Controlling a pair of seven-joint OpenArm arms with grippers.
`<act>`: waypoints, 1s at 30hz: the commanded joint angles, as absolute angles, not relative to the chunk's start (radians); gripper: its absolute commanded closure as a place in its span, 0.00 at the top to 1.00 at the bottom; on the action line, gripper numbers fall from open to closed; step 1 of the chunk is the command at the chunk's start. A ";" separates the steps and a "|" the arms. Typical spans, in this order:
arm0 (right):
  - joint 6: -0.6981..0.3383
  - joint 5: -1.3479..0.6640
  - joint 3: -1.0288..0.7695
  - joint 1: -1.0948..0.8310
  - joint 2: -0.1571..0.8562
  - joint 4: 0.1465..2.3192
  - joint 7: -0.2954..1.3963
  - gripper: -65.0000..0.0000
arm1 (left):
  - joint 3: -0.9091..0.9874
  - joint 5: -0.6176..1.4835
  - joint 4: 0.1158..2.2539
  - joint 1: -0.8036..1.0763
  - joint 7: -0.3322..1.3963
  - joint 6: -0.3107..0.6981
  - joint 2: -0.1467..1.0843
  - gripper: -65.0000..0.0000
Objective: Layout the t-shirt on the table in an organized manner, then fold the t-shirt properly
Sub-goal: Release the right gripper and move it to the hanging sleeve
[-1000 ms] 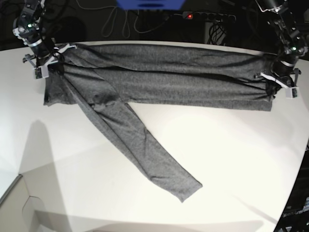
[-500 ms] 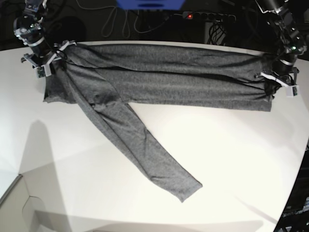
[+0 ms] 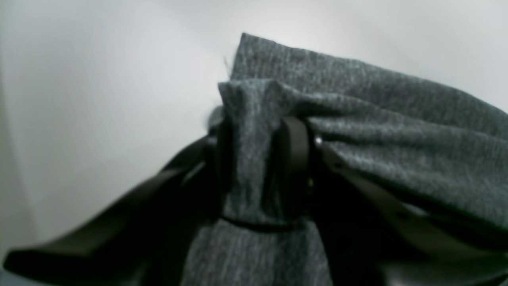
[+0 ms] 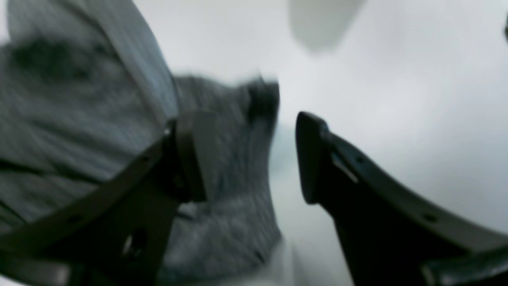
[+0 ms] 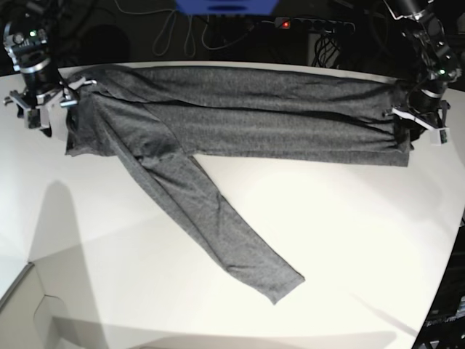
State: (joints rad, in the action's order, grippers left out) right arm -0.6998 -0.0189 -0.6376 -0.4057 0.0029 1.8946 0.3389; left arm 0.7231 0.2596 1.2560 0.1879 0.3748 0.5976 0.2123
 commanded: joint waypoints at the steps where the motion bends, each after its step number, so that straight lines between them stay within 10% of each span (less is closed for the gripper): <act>1: -0.698 -0.025 -0.604 -0.366 0.012 1.908 0.318 0.51 | 0.725 0.252 1.262 0.191 0.395 0.595 0.219 0.31; 17: -0.698 0.415 -0.309 0.294 -0.094 1.273 0.312 0.51 | 0.725 0.254 1.262 0.185 0.395 0.595 0.216 0.34; 30: -0.698 0.409 -0.211 0.386 -0.099 1.090 0.255 0.51 | 0.725 0.255 1.262 0.183 0.395 0.595 0.217 0.34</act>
State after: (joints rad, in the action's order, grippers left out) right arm -0.6987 0.4236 -0.2157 0.3603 -0.0944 1.0763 0.2729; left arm 0.7238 0.2634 1.2564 0.1844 0.3744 0.5953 0.2050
